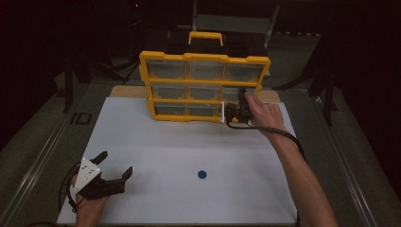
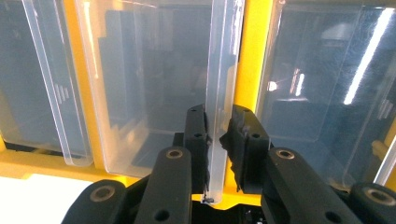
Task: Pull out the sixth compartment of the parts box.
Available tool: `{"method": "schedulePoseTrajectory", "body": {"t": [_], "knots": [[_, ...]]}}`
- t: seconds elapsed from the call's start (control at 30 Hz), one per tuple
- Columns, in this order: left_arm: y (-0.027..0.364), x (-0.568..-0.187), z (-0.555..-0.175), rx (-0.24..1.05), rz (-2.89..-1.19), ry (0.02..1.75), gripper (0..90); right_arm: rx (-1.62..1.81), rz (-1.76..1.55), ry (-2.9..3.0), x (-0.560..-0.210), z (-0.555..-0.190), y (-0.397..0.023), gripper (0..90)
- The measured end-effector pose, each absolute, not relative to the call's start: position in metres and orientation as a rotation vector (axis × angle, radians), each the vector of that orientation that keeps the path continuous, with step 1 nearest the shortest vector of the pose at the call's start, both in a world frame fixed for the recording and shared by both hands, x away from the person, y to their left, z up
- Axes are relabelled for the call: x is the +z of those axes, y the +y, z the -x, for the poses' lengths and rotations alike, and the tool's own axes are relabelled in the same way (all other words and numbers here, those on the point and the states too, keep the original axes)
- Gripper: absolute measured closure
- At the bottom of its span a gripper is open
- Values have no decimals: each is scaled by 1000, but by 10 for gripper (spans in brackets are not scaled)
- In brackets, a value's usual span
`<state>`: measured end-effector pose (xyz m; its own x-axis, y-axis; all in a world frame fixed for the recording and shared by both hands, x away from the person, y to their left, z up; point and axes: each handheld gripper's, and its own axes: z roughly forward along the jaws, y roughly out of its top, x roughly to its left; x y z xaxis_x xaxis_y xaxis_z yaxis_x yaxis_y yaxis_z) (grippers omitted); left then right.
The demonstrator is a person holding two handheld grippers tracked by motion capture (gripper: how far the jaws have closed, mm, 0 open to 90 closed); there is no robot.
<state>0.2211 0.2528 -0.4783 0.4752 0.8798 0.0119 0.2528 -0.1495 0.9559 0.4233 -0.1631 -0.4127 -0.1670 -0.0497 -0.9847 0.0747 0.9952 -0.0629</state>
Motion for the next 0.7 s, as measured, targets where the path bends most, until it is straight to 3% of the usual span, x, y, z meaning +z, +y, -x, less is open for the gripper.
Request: {"method": "schedulePoseTrajectory", "body": {"t": [0.7], "knots": [[253, -478, -221, 746, -1671, 987, 0, -99, -5, 1756, -409, -408, -163, 782]]}}
